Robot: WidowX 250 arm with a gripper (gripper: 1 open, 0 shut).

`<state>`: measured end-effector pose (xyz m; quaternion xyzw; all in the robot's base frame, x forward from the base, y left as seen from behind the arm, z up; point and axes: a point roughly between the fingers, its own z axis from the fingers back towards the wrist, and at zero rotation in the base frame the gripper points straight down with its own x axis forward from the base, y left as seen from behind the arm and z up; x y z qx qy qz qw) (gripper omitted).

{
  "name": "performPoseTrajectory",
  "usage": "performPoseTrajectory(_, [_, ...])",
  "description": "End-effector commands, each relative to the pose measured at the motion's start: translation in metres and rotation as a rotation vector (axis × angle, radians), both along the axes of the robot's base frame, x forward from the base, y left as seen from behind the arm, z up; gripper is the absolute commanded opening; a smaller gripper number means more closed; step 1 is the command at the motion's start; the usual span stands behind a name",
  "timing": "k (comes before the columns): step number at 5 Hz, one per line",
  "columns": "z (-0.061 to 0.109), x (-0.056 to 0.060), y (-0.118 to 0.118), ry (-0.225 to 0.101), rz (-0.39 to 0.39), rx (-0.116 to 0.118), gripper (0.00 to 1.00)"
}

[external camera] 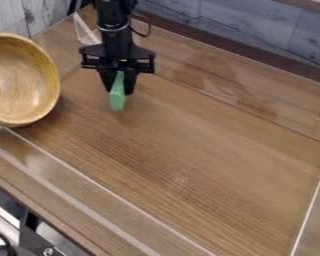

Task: Put green stick into wooden bowl

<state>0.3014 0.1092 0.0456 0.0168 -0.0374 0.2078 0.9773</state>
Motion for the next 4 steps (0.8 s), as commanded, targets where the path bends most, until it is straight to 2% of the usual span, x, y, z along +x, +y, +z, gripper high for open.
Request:
performPoseTrajectory(1, [0.0204, 0.0058, -0.0001, -0.064, -0.017, 0.03, 0.0])
performPoseTrajectory(2, [0.0202, 0.0047, -0.0016, -0.06, -0.026, 0.03, 0.0])
performPoseTrajectory(4, [0.0115, 0.0135, -0.0057, -0.056, -0.059, 0.026, 0.0])
